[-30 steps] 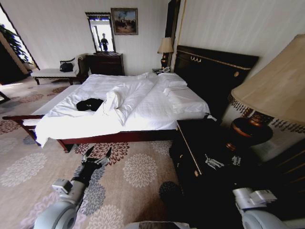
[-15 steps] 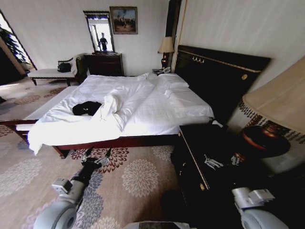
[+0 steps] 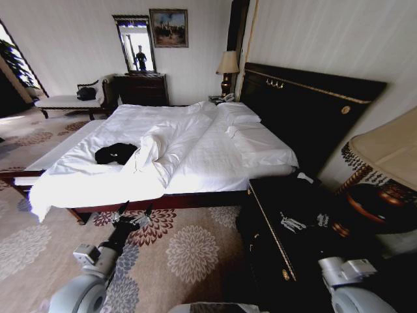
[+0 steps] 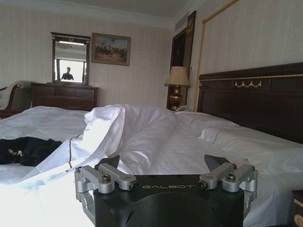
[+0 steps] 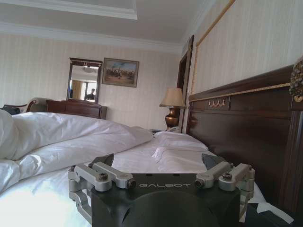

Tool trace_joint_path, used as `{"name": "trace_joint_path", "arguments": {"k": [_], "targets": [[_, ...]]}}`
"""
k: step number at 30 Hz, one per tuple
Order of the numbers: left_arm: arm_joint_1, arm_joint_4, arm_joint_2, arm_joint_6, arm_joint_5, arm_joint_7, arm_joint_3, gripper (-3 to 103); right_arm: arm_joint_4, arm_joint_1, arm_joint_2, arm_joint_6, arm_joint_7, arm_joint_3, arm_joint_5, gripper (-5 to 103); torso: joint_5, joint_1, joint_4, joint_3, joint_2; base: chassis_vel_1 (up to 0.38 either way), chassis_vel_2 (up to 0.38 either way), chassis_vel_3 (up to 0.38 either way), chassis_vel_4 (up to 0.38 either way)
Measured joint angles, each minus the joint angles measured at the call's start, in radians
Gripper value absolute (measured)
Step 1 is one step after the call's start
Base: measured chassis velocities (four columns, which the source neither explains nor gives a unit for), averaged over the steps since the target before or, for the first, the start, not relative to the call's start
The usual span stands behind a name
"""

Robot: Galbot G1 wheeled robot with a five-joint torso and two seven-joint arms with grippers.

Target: Fold the clothes on the bed.

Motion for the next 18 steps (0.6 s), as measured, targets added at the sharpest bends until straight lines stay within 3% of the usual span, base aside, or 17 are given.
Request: {"name": "trace_joint_path", "arguments": {"k": [18], "targets": [[-0.009, 0.000, -0.002, -0.002, -0.003, 0.000, -0.002, 100, 0.012, -0.011, 0.011, 0.000, -0.004, 0.006, -0.006, 100, 0.0000, 0.000, -0.0001, 0.000, 0.000, -0.144, 0.144, 0.146, -0.145]]}}
